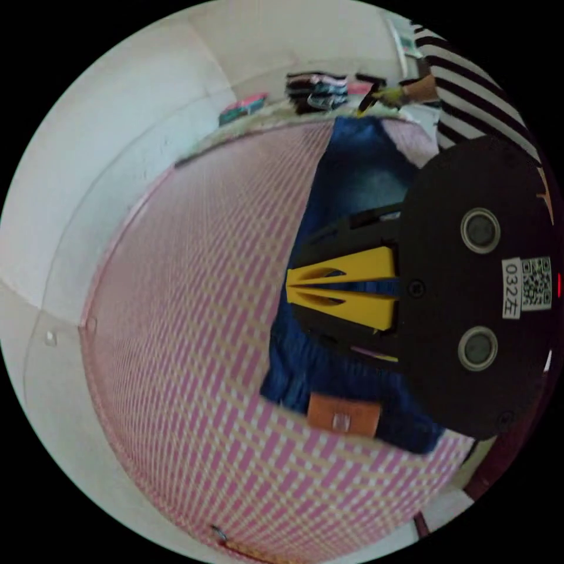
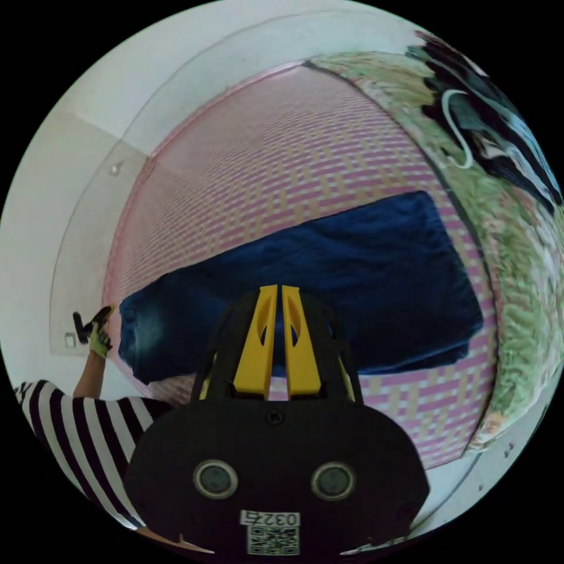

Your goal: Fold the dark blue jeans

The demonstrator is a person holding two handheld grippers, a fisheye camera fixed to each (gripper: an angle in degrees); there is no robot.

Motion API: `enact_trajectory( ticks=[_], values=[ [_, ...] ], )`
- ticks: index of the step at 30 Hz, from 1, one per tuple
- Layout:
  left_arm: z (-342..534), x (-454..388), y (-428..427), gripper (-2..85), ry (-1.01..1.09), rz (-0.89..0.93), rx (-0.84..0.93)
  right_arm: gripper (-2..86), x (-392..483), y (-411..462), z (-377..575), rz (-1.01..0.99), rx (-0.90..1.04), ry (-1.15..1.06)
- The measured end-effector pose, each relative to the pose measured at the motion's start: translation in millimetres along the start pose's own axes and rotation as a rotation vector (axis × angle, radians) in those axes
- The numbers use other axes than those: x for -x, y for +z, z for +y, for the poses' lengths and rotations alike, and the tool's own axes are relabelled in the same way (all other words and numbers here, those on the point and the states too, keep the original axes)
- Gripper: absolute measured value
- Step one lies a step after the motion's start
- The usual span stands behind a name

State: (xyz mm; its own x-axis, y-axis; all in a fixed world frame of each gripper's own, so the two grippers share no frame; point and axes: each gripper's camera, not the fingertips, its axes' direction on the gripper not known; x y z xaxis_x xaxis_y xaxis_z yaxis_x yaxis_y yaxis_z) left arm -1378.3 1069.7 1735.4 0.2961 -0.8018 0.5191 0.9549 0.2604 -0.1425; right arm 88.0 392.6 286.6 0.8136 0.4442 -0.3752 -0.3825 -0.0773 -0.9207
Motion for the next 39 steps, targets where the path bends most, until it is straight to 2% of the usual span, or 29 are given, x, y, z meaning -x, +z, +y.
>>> enact_trajectory(
  ticks=[2, 5, 8, 11, 15, 17, 21, 24, 25, 26, 28, 30, 36, 39],
  values=[
    [10.4, -40.9, 35.4, -0.9, 0.080, 0.156, 0.108, 1.7, -37.8, -20.5, -3.4, 0.030, -0.059, 0.094],
    [24.5, -88.4, 86.1, -0.9, 0.155, 0.297, 0.270, 5.3, -82.0, -40.9, -19.3, 0.054, -0.111, 0.193],
    [33.0, -126.8, 134.2, -0.9, 0.227, 0.342, 0.456, 6.2, -116.5, -50.5, -44.1, 0.039, -0.122, 0.221],
    [32.1, -150.0, 162.6, -0.9, 0.279, 0.347, 0.536, 7.5, -137.7, -46.6, -72.3, 0.054, -0.069, 0.193],
    [22.0, -152.8, 181.5, -0.9, 0.248, 0.337, 0.557, 8.0, -155.5, -33.9, -100.9, -0.022, -0.005, 0.143],
    [16.1, -145.9, 190.0, -0.9, 0.201, 0.329, 0.554, 4.6, -161.1, -28.5, -111.5, -0.075, 0.009, 0.105],
    [11.8, -136.6, 198.5, -0.9, 0.195, 0.272, 0.562, -0.1, -168.0, -33.0, -114.6, -0.024, 0.025, 0.093],
    [9.5, -125.9, 202.2, -0.9, 0.165, 0.286, 0.559, -0.6, -187.9, -50.3, -100.4, 0.046, -0.066, 0.208],
    [8.6, -121.8, 203.2, -0.9, 0.156, 0.289, 0.557, -0.4, -194.8, -63.1, -90.8, 0.044, -0.125, 0.226],
    [7.8, -118.2, 203.8, -0.9, 0.147, 0.291, 0.556, 0.2, -200.4, -75.6, -80.8, -0.049, -0.161, 0.212],
    [6.6, -114.6, 202.6, -0.9, 0.155, 0.290, 0.555, 1.4, -202.4, -94.8, -61.7, -0.121, -0.177, 0.200],
    [6.5, -111.0, 200.7, -0.9, 0.164, 0.279, 0.557, 2.8, -199.5, -114.6, -34.2, -0.086, -0.187, 0.214],
    [10.8, -101.9, 196.4, -0.9, 0.189, 0.319, 0.564, 6.0, -210.7, -134.0, 69.0, -0.111, -0.173, 0.421],
    [13.4, -97.5, 201.1, -0.9, 0.192, 0.335, 0.591, 8.2, -231.4, -125.1, 91.7, -0.242, -0.169, 0.523]
  ],
)
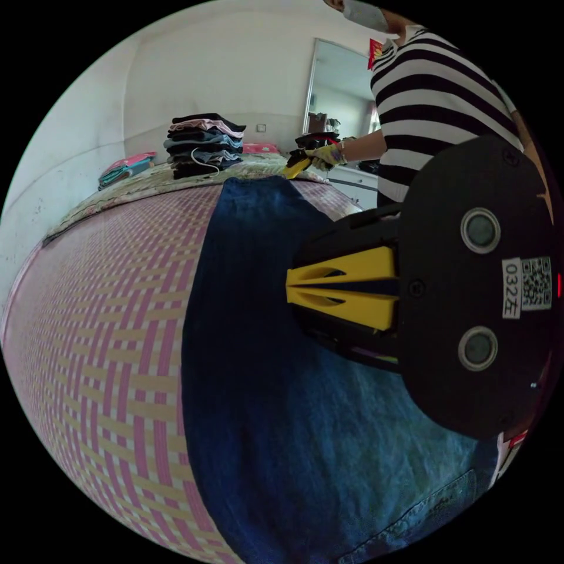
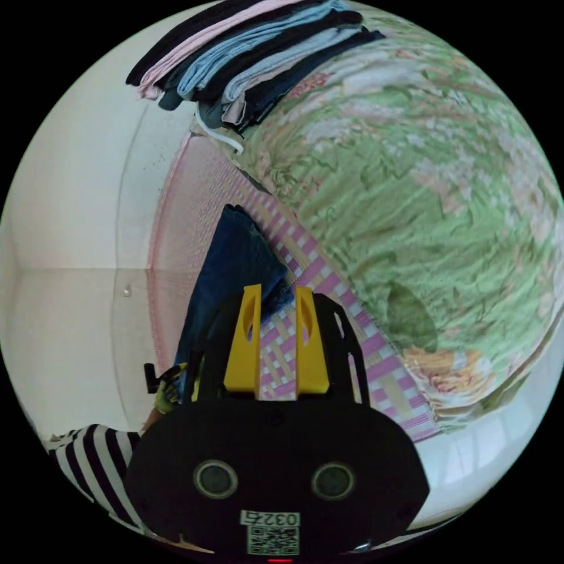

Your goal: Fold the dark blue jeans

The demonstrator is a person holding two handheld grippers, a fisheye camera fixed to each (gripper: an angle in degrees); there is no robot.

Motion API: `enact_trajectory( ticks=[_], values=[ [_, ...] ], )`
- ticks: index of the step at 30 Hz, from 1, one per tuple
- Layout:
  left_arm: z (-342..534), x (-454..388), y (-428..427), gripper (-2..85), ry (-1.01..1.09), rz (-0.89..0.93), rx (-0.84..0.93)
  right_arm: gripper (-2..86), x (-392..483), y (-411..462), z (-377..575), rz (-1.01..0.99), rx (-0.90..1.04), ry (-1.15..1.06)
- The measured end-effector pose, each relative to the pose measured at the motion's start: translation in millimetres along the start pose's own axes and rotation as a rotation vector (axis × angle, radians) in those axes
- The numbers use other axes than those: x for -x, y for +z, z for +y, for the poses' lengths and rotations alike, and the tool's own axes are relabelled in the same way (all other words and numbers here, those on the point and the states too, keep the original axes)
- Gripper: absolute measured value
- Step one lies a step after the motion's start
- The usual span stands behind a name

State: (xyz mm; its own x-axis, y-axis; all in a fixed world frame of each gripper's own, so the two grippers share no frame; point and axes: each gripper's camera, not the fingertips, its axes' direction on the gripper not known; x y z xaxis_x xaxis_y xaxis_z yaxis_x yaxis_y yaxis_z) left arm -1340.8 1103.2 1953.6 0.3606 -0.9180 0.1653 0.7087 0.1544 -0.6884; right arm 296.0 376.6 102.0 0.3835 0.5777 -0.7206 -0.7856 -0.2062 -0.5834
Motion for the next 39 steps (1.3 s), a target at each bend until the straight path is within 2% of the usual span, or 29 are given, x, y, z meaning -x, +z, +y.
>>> enact_trajectory(
  ticks=[6, 12, 16, 18, 20, 22, 27, 31, 33, 36, 39],
  values=[
    [3.3, 1.5, 8.0, -0.9, 0.060, 0.047, 0.056, 6.7, -5.9, 1.5, -15.1, -0.078, -0.032, 0.017],
    [14.1, 11.5, 15.2, -0.9, 0.090, -0.037, 0.139, 0.1, 15.5, -12.5, -22.8, -0.020, -0.046, -0.071],
    [22.6, 28.5, 3.7, -0.9, 0.061, -0.090, 0.143, -0.5, 21.3, -45.0, -8.0, -0.194, -0.109, -0.049],
    [25.0, 38.9, -1.1, -0.9, 0.035, -0.092, 0.148, -0.3, 18.9, -51.7, -1.7, -0.177, -0.128, -0.033],
    [26.1, 49.9, -5.6, -0.9, 0.027, -0.069, 0.145, 0.9, -3.3, -34.2, -7.9, -0.079, -0.048, 0.011],
    [24.7, 56.4, -6.8, -0.9, 0.014, -0.038, 0.147, 3.9, -21.0, -21.4, -13.4, -0.099, -0.008, 0.015],
    [23.9, 54.5, -11.7, -0.9, 0.042, -0.067, 0.157, 9.3, -25.0, -34.3, -6.4, -0.051, -0.052, 0.063],
    [23.5, 61.3, -12.1, -0.9, 0.028, -0.055, 0.156, 10.0, -36.0, -17.4, -1.1, -0.248, -0.034, 0.104],
    [22.4, 67.2, -12.5, -0.9, 0.009, -0.030, 0.154, 9.1, -35.2, -10.6, -4.7, -0.275, -0.043, 0.113],
    [22.7, 74.3, -14.9, -0.9, 0.001, 0.004, 0.147, 4.5, -24.6, -1.5, -19.7, -0.227, -0.046, 0.078],
    [24.7, 82.5, -17.4, -0.9, -0.019, 0.047, 0.133, 1.7, 20.0, -17.2, -33.4, -0.212, -0.094, -0.084]
  ],
)
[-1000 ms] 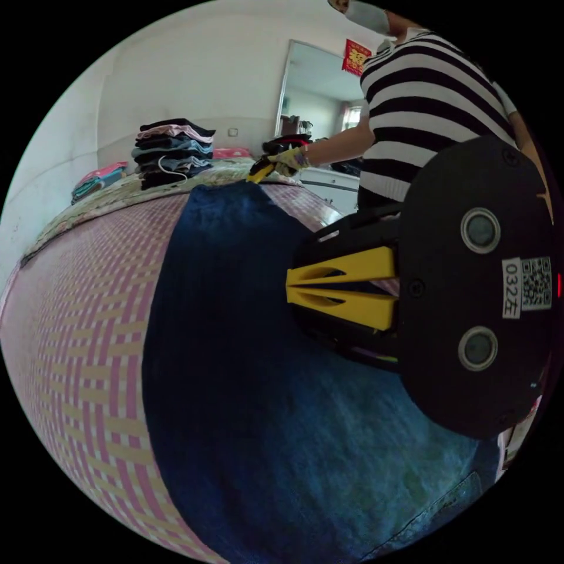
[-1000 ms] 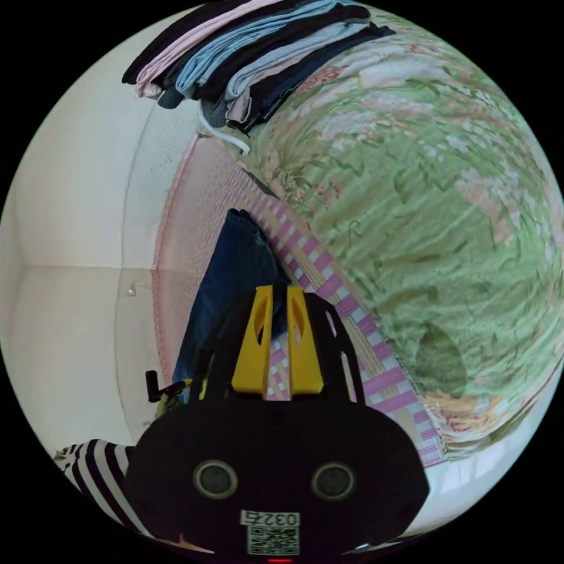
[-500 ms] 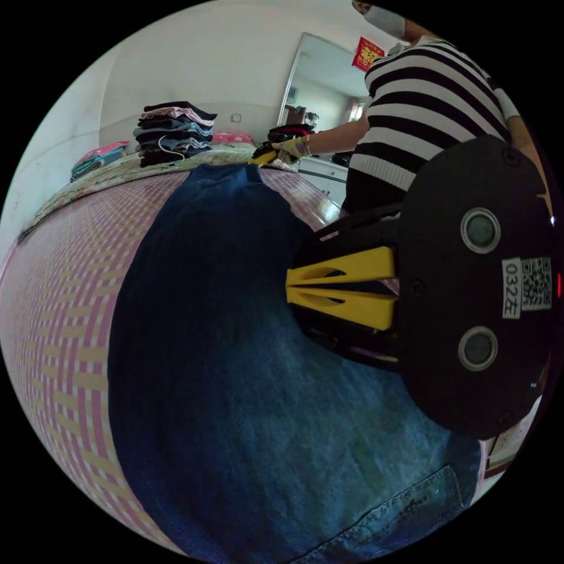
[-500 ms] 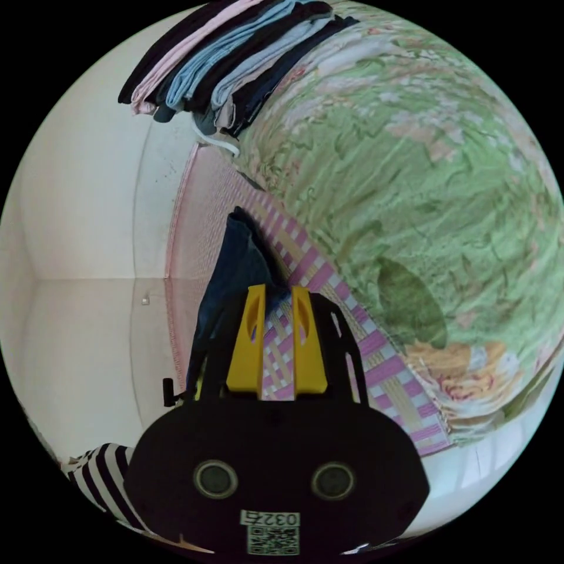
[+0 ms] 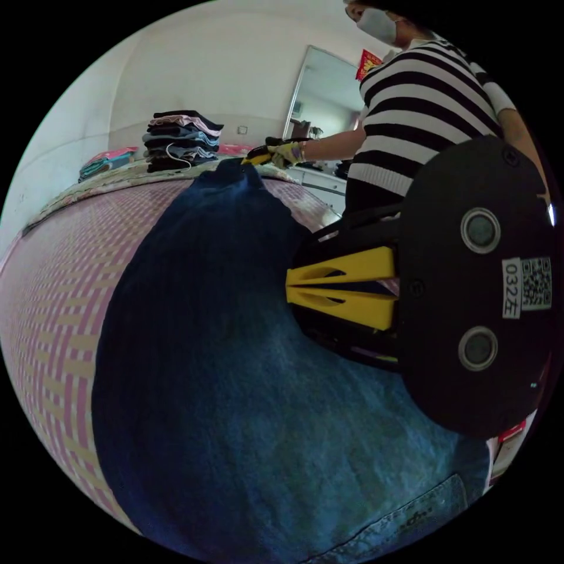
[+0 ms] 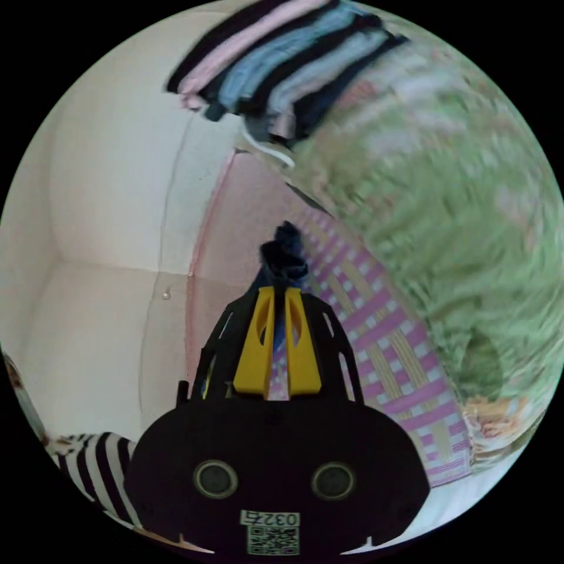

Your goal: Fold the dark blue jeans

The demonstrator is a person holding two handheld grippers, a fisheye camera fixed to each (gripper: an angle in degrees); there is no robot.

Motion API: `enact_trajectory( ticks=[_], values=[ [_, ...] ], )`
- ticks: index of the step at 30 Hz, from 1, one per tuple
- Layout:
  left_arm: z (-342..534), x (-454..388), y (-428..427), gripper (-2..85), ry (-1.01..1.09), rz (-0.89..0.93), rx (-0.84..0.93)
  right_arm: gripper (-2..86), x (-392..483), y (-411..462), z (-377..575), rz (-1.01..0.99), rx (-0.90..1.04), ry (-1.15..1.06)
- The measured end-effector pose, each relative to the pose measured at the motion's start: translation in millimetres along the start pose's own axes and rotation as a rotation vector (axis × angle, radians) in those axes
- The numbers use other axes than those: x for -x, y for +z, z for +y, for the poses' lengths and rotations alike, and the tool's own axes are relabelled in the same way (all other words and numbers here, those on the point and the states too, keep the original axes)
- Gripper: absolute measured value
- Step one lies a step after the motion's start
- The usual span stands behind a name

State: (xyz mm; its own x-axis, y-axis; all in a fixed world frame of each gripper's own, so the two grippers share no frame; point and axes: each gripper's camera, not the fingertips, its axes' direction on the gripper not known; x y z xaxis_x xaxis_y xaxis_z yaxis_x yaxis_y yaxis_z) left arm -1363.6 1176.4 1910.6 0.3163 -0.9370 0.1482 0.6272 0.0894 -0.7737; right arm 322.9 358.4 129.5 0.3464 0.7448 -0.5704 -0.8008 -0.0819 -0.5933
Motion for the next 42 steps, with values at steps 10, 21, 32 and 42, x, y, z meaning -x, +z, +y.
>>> enact_trajectory(
  ticks=[10, 21, 32, 42],
  values=[
    [2.4, 0.8, 1.7, -0.9, 0.009, 0.047, -0.010, 7.4, -28.6, 6.8, 1.5, 0.197, -0.060, 0.128],
    [10.2, 3.9, -4.7, -0.9, -0.027, 0.072, -0.010, 8.0, 72.2, 117.3, -91.9, 0.376, 0.148, -0.352],
    [28.5, 5.1, -9.1, -0.9, -0.049, 0.103, -0.033, -0.7, 84.3, 187.2, -140.1, 0.392, 0.322, -0.403],
    [47.6, 2.0, -10.2, -0.9, -0.059, 0.112, -0.040, -1.0, 55.5, 230.0, -147.4, 0.464, 0.196, -0.302]
  ],
)
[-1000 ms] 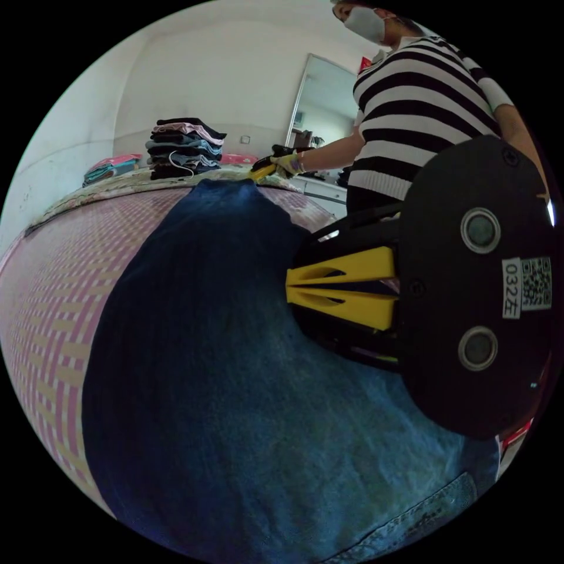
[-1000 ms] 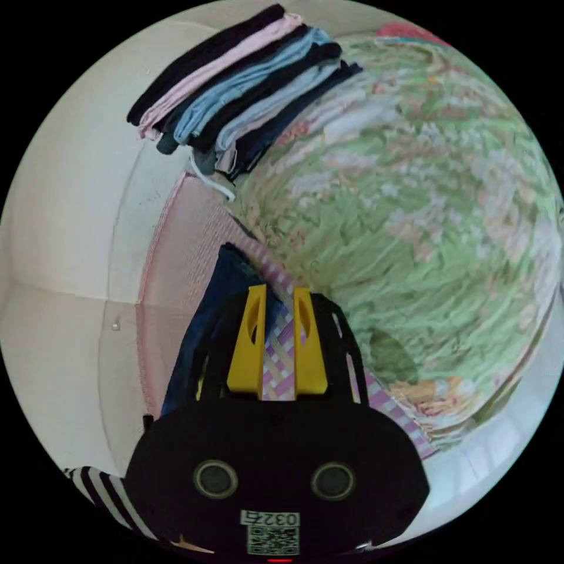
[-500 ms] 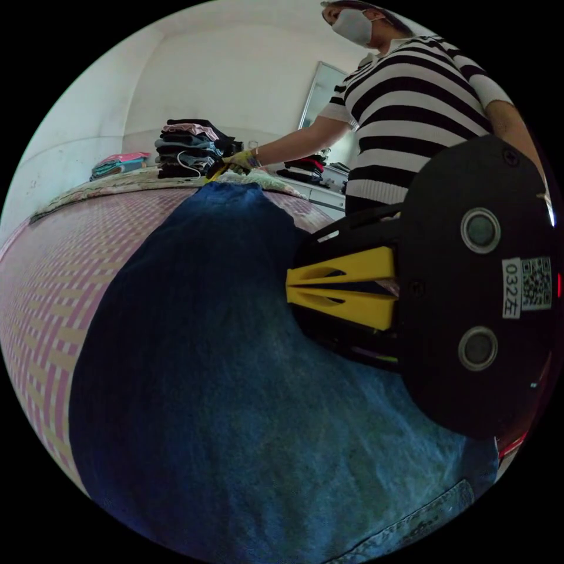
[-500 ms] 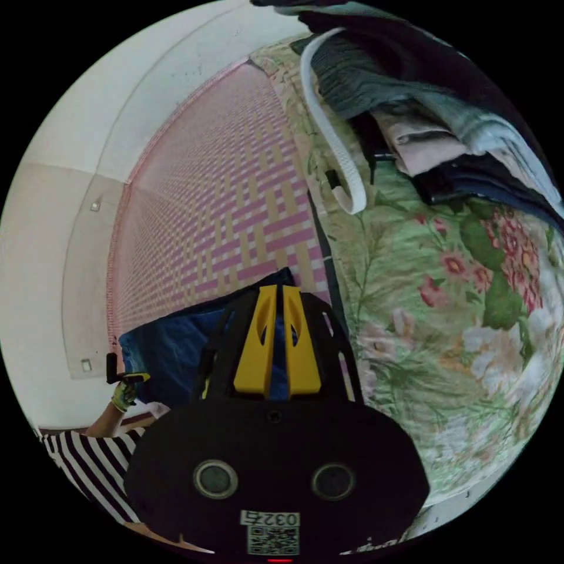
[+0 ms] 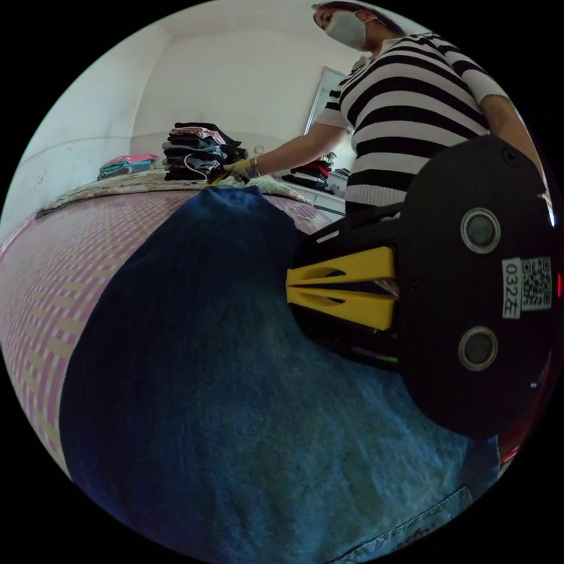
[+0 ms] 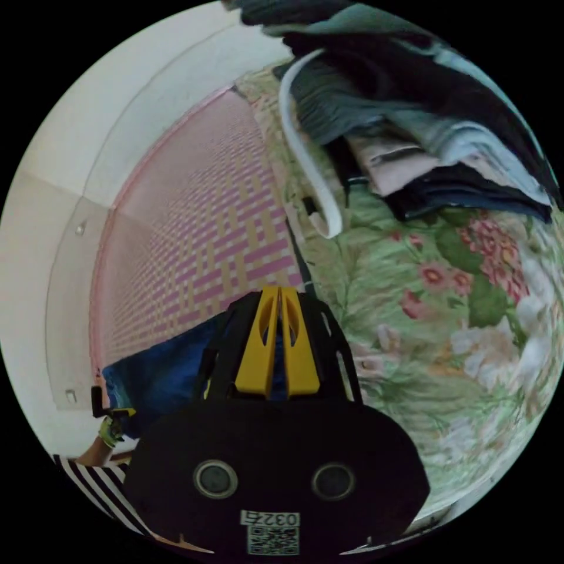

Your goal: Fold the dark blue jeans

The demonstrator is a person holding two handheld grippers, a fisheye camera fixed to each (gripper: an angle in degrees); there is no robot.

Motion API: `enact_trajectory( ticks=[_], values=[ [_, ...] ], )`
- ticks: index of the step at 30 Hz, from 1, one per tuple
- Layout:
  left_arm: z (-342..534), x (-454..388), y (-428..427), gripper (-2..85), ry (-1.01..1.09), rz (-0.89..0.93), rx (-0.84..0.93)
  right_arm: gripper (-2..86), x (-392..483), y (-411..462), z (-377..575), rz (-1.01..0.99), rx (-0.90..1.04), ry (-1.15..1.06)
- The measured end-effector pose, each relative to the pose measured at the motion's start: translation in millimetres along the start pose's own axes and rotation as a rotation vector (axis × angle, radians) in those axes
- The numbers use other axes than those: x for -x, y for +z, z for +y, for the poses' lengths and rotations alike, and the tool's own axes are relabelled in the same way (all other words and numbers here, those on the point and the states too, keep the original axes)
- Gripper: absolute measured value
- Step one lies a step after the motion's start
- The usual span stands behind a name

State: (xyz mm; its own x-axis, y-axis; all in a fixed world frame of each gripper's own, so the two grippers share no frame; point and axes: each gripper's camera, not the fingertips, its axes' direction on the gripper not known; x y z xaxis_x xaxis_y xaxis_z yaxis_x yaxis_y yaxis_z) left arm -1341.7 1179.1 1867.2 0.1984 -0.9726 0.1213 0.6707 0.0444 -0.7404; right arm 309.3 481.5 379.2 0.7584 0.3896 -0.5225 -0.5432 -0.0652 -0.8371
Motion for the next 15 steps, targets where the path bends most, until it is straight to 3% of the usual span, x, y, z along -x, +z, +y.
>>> enact_trajectory(
  ticks=[2, 7, 10, 13, 15],
  values=[
    [6.3, -5.2, -0.3, -0.9, 0.013, -0.028, -0.004, -1.0, -5.3, -22.5, 13.3, -0.006, -0.114, 0.035],
    [29.9, -17.6, -7.0, -0.9, 0.076, -0.034, -0.046, -1.0, -8.6, -48.4, 71.1, -0.050, -0.164, -0.022],
    [52.6, -17.0, -18.5, -0.9, 0.078, -0.059, -0.107, -1.0, -11.6, -25.2, 108.9, -0.178, -0.057, -0.080],
    [75.9, -8.3, -33.6, -0.9, 0.047, -0.094, -0.168, -1.0, -27.4, 6.8, 130.6, -0.060, 0.079, -0.032],
    [91.1, -3.5, -45.6, -0.9, 0.031, -0.111, -0.206, -1.0, -43.7, 6.8, 137.3, -0.084, 0.045, 0.042]
  ],
)
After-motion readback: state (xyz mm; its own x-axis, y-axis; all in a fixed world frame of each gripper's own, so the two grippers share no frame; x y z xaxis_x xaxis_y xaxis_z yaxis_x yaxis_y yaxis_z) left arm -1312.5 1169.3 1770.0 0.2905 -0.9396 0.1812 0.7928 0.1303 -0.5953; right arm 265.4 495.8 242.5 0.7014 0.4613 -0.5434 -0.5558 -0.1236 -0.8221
